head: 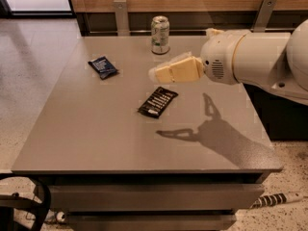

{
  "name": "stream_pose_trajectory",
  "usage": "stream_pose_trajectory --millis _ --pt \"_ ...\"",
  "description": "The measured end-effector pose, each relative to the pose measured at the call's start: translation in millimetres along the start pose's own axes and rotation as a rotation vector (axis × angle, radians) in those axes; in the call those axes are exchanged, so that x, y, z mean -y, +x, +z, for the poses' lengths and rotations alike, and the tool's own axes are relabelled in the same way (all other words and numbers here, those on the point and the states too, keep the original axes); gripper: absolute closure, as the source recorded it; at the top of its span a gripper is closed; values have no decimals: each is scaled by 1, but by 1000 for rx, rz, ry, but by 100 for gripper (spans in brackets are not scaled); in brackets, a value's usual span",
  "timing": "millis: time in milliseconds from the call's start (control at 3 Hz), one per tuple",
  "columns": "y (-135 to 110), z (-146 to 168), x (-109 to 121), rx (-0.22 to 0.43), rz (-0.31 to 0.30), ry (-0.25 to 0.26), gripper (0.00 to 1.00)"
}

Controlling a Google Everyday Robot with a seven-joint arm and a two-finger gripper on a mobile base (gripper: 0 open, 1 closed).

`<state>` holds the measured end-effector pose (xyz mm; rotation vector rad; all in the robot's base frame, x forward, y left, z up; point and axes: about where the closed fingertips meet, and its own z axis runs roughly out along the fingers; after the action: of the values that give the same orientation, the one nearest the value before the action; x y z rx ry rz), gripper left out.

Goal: Pick rxbar blueberry

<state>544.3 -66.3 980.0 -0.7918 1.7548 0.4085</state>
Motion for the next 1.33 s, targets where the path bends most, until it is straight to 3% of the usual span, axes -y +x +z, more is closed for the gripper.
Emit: stream_pose_trajectory --millis 333,667,1000,1333 --pt "0 1 0 -2 -3 2 0" --pt "-6 32 3 -58 -62 39 0" --pt "8 93 13 -94 -82 76 0" --pt "15 134 17 -82 -94 77 0"
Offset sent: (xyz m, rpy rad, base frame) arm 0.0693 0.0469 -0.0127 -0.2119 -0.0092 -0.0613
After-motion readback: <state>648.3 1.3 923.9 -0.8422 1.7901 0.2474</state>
